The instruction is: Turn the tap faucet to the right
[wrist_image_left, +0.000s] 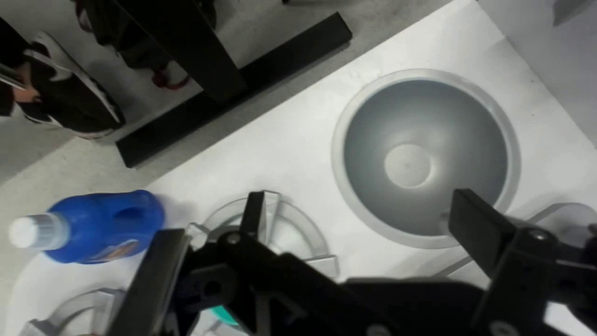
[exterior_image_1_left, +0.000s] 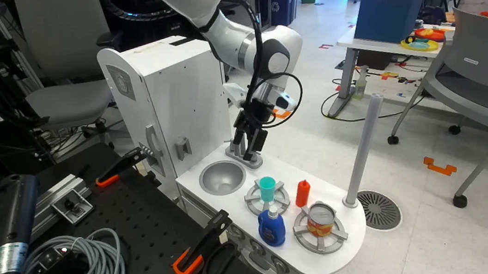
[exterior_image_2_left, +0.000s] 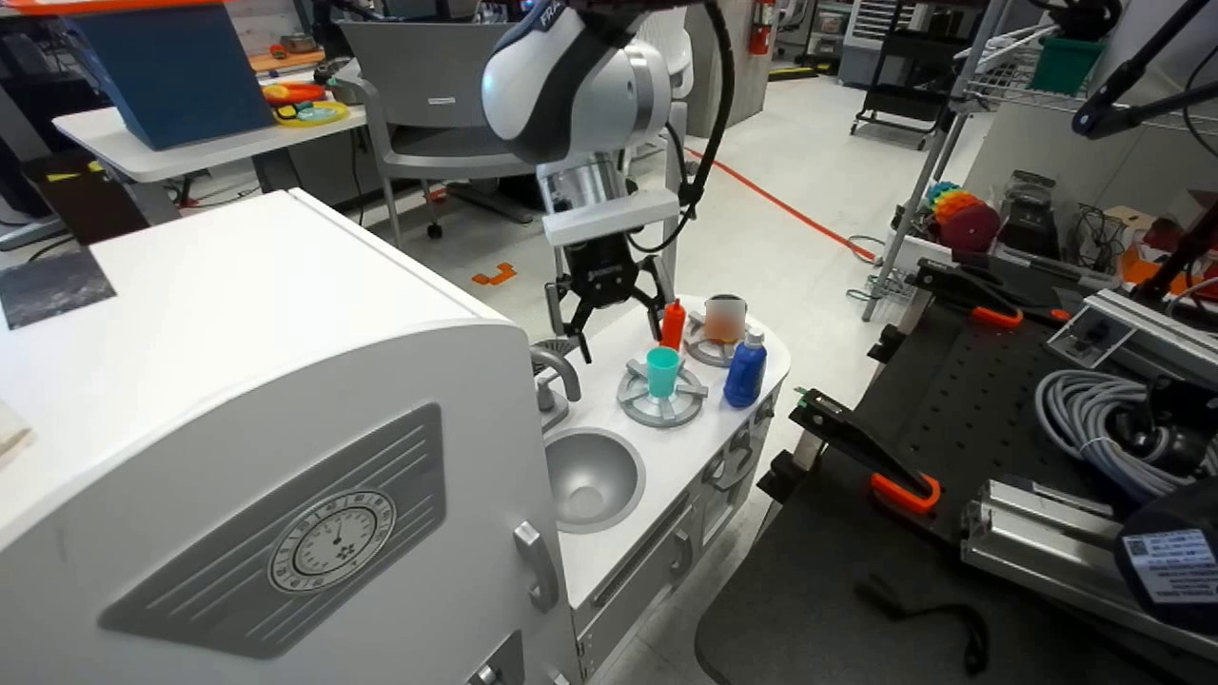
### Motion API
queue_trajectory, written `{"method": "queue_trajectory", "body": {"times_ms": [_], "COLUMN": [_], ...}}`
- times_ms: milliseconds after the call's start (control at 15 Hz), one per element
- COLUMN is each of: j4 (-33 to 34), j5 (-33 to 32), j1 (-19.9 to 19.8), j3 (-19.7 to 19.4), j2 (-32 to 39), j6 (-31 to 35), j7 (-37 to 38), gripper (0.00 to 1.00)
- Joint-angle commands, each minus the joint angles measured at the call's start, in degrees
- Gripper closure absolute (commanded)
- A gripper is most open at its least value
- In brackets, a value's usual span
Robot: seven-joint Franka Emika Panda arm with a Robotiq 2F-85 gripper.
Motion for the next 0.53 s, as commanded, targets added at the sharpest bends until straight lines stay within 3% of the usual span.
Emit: {"method": "queue_trajectory", "body": {"times_ms": [0,200,400,467], "j4": [-1.9,-0.5,-0.6,0.5], "j5": [0.1,0.8,1.9,0.7], "j1": [-3.0,-5.6,-7.6,-6.9], "j3": [-2.9,-4.2,-2.2,-3.7], "j2": [-3.8,-4.4,-6.4,-4.0], "j6": [-6.7,-10.6,-21.8,-16.5], "j7": [2.8,3.5,0.2,1.0], "gripper": [0.0,0.0,0.0,0.0]}}
